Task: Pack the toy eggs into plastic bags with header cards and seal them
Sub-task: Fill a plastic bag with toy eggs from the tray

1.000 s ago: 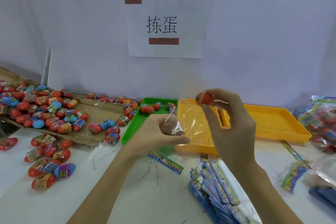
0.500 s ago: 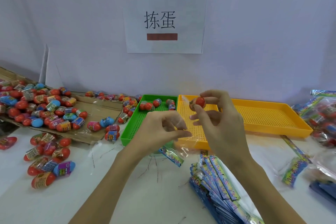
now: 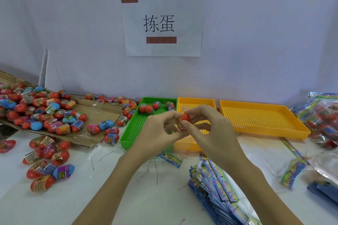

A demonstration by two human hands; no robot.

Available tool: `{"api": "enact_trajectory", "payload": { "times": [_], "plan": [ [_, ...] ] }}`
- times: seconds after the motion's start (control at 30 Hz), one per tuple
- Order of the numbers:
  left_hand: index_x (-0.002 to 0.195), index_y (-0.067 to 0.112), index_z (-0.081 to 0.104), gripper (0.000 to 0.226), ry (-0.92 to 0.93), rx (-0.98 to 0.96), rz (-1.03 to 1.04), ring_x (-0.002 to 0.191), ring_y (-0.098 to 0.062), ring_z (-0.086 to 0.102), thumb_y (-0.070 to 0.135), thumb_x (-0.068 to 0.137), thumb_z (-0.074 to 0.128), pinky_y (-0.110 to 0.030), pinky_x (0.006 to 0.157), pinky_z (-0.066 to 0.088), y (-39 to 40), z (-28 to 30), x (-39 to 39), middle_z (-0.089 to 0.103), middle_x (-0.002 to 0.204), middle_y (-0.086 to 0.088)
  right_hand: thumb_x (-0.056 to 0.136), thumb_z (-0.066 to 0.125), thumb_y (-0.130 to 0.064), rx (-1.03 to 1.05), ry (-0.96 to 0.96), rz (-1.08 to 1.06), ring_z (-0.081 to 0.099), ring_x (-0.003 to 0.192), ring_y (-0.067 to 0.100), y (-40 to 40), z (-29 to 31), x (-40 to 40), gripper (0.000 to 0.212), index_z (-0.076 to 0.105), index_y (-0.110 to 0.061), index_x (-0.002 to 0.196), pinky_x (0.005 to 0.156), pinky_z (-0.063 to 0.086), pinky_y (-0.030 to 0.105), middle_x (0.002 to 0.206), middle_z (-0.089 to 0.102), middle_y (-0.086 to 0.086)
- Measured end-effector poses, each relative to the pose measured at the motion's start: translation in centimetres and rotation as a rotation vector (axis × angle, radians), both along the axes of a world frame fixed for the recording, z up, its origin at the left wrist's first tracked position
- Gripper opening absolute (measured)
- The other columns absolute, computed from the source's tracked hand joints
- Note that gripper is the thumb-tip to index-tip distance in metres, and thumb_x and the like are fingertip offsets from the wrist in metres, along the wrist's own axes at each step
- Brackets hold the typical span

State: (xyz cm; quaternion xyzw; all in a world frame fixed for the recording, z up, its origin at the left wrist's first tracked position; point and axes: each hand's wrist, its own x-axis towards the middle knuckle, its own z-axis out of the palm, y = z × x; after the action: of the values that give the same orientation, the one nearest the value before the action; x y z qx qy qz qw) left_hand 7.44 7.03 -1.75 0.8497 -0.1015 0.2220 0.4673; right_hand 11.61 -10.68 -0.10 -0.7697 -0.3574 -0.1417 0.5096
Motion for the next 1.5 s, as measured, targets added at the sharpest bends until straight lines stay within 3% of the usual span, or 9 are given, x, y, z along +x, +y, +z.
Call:
{"api": "enact_trajectory", "payload": {
  "times": [0.2, 0.3, 0.63, 0.8, 0.93, 1.13, 1.3, 1.4, 1.5],
  "plan": [
    [0.107, 0.032, 0.072, 0.024, -0.013, 0.009, -0.024, 0.089, -0.014, 0.071, 0.021, 0.088, 0.082, -0.026, 0.078, 0.058, -0.2, -0.2, -0.1, 0.074, 0.094, 0.009, 0.092, 0.078, -0.017, -0.034, 0.076, 0.046, 0.071, 0.086, 0.003, -0.2, -0.2, 0.2, 0.016, 0.070, -0.021, 0.105, 0.074, 0.058, 0.017, 0.091, 0.072, -0.011],
    [0.105, 0.038, 0.070, 0.028, -0.023, 0.037, 0.000, 0.087, -0.007, 0.069, 0.024, 0.086, 0.084, -0.017, 0.074, 0.054, -0.2, -0.2, -0.1, 0.072, 0.094, 0.014, 0.097, 0.071, -0.016, -0.042, 0.069, 0.071, 0.070, 0.086, 0.000, 0.1, -0.7, 0.2, 0.011, 0.069, -0.016, 0.107, 0.075, 0.057, 0.015, 0.092, 0.072, -0.014],
    [0.106, 0.011, 0.076, 0.024, 0.023, 0.096, 0.091, 0.083, -0.005, 0.070, 0.014, 0.084, 0.085, -0.015, 0.073, 0.055, 0.0, -0.7, 0.3, 0.075, 0.091, 0.006, 0.101, 0.056, -0.045, -0.149, 0.195, 0.143, 0.058, 0.097, 0.003, 1.2, -1.7, -0.7, 0.020, 0.074, -0.042, 0.092, 0.079, 0.042, 0.011, 0.097, 0.062, -0.008],
    [0.101, 0.017, 0.076, 0.020, 0.004, -0.013, 0.115, 0.071, -0.007, 0.071, 0.024, 0.085, 0.085, -0.022, 0.066, 0.058, 1.0, -0.3, 0.2, 0.076, 0.084, 0.010, 0.104, 0.059, -0.021, 0.033, 0.126, 0.107, 0.067, 0.103, 0.004, 0.8, -1.1, -0.5, 0.019, 0.077, -0.018, 0.110, 0.087, 0.054, 0.020, 0.104, 0.074, -0.010],
    [0.091, 0.019, 0.076, 0.017, 0.068, -0.314, 0.288, 0.058, -0.012, 0.067, 0.031, 0.084, 0.085, -0.030, 0.058, 0.057, 3.2, -0.5, 0.5, 0.075, 0.076, 0.003, 0.104, 0.057, -0.007, 0.149, 0.033, 0.015, 0.068, 0.105, 0.004, 0.5, -0.8, -0.3, 0.021, 0.076, -0.016, 0.109, 0.087, 0.054, 0.018, 0.105, 0.075, -0.013],
    [0.088, 0.013, 0.078, 0.007, 0.042, -0.762, 0.386, 0.065, -0.014, 0.069, 0.019, 0.088, 0.083, -0.022, 0.057, 0.055, 5.3, -0.8, 0.4, 0.079, 0.082, -0.006, 0.105, 0.052, -0.007, -0.170, 0.026, -0.029, 0.063, 0.102, -0.007, 3.1, -2.2, 1.4, 0.027, 0.069, -0.020, 0.121, 0.087, 0.050, 0.015, 0.115, 0.072, -0.012],
    [0.095, 0.011, 0.078, 0.015, 0.041, -0.784, 0.382, 0.072, -0.023, 0.076, 0.021, 0.085, 0.084, -0.027, 0.062, 0.060, 5.5, -0.7, 0.5, 0.080, 0.087, -0.010, 0.100, 0.044, 0.006, -0.618, -0.022, -0.124, 0.054, 0.131, 0.031, 8.4, -1.1, 6.7, 0.048, 0.059, -0.012, 0.142, 0.104, 0.046, 0.036, 0.140, 0.062, 0.010],
    [0.094, 0.011, 0.077, 0.020, 0.025, -0.790, 0.315, 0.074, -0.019, 0.077, 0.024, 0.081, 0.085, -0.026, 0.064, 0.061, 5.1, -0.5, 0.4, 0.081, 0.088, -0.009, 0.104, 0.051, -0.013, -0.927, -0.105, -0.179, 0.049, 0.129, 0.037, 10.8, -1.0, 9.4, 0.029, 0.061, -0.011, 0.131, 0.107, 0.044, 0.045, 0.129, 0.061, 0.014],
    [0.095, 0.013, 0.076, 0.026, 0.039, -0.755, 0.291, 0.075, -0.026, 0.078, 0.029, 0.077, 0.086, -0.029, 0.067, 0.063, 5.1, -0.4, 0.4, 0.081, 0.090, -0.008, 0.099, 0.063, -0.019, -0.954, -0.121, -0.243, 0.048, 0.126, 0.035, 11.9, -1.6, 10.7, 0.025, 0.062, -0.012, 0.123, 0.106, 0.046, 0.044, 0.127, 0.061, 0.012]
  ]
}}
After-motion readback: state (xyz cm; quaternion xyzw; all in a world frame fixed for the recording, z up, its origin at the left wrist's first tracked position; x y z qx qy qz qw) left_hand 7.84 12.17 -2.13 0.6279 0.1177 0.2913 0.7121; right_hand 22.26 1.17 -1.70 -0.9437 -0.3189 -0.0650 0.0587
